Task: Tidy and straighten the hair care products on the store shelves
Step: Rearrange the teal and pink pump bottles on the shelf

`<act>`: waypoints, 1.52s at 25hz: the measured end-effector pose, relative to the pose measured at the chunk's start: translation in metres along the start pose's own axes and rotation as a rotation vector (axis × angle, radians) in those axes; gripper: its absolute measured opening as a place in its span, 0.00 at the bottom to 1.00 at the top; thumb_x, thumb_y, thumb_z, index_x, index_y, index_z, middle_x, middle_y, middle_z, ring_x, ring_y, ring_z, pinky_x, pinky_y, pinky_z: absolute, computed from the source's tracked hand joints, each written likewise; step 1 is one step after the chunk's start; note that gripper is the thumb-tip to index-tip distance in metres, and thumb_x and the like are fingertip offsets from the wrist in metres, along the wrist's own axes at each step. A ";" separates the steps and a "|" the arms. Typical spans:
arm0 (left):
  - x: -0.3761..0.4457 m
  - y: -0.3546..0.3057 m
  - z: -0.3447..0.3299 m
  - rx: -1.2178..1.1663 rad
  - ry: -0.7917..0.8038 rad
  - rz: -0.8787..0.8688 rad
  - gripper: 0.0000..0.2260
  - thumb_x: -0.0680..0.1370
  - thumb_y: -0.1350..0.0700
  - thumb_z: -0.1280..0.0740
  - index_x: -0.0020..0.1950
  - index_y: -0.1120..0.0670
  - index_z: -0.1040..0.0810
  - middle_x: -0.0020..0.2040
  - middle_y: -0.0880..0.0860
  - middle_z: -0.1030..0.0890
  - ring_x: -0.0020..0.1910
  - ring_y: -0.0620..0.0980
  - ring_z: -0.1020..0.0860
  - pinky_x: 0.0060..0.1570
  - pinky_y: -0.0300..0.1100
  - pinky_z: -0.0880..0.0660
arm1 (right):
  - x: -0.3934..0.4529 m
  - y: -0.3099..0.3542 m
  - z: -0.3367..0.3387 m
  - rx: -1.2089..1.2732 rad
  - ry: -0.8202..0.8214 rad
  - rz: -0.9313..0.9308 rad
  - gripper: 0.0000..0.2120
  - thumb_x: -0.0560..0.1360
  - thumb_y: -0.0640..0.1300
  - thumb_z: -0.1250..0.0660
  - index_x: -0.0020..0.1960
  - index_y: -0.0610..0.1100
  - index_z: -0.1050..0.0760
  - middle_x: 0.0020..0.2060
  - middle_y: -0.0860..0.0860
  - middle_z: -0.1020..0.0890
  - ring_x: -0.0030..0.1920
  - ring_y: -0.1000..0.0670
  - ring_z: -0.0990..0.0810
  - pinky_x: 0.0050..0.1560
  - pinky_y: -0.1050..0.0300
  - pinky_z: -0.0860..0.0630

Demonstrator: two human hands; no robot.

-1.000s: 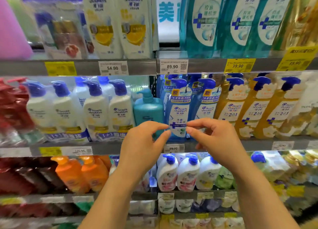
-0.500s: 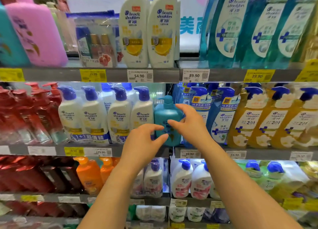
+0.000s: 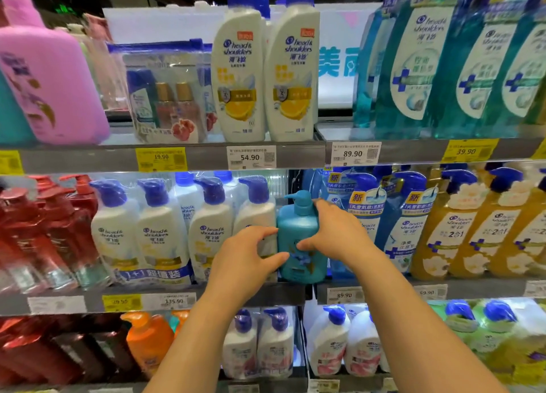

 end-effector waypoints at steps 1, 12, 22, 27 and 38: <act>0.000 0.003 0.000 -0.011 0.003 -0.001 0.24 0.70 0.39 0.27 0.64 0.37 0.26 0.53 0.37 0.22 0.41 0.37 0.25 0.42 0.38 0.23 | -0.005 0.000 0.002 0.010 -0.022 0.005 0.43 0.63 0.59 0.21 0.73 0.51 0.36 0.66 0.51 0.24 0.60 0.45 0.21 0.51 0.49 0.24; -0.012 0.000 -0.006 -0.152 0.065 0.053 0.28 0.66 0.40 0.24 0.64 0.35 0.27 0.55 0.36 0.21 0.41 0.37 0.22 0.48 0.43 0.21 | -0.064 0.007 -0.006 0.099 -0.118 0.068 0.38 0.56 0.70 0.30 0.63 0.65 0.40 0.59 0.64 0.25 0.53 0.51 0.19 0.40 0.54 0.31; -0.052 -0.034 0.046 -0.441 0.026 0.016 0.29 0.65 0.43 0.22 0.64 0.33 0.25 0.51 0.33 0.18 0.43 0.33 0.21 0.45 0.33 0.24 | -0.097 0.039 0.068 0.567 -0.149 0.189 0.40 0.46 0.68 0.22 0.56 0.73 0.31 0.48 0.77 0.23 0.46 0.69 0.22 0.43 0.61 0.24; -0.074 -0.021 0.088 -0.617 -0.001 0.006 0.27 0.65 0.47 0.21 0.63 0.43 0.21 0.57 0.46 0.17 0.52 0.41 0.18 0.48 0.42 0.20 | -0.101 0.088 0.075 0.862 -0.079 0.271 0.39 0.45 0.58 0.17 0.55 0.67 0.23 0.47 0.63 0.15 0.47 0.57 0.15 0.50 0.46 0.17; -0.031 0.039 0.256 -0.503 -0.033 -0.204 0.21 0.70 0.38 0.28 0.60 0.43 0.19 0.54 0.48 0.16 0.50 0.52 0.17 0.48 0.50 0.19 | -0.061 0.258 0.074 1.171 -0.140 0.375 0.37 0.48 0.53 0.18 0.56 0.52 0.21 0.46 0.54 0.13 0.44 0.51 0.13 0.37 0.59 0.18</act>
Point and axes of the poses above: each hand's wrist, its own x-axis towards the middle knuckle, its own z-axis out of the back of the hand, y = z × x, the point moved 9 cm from there along x, towards the middle knuckle
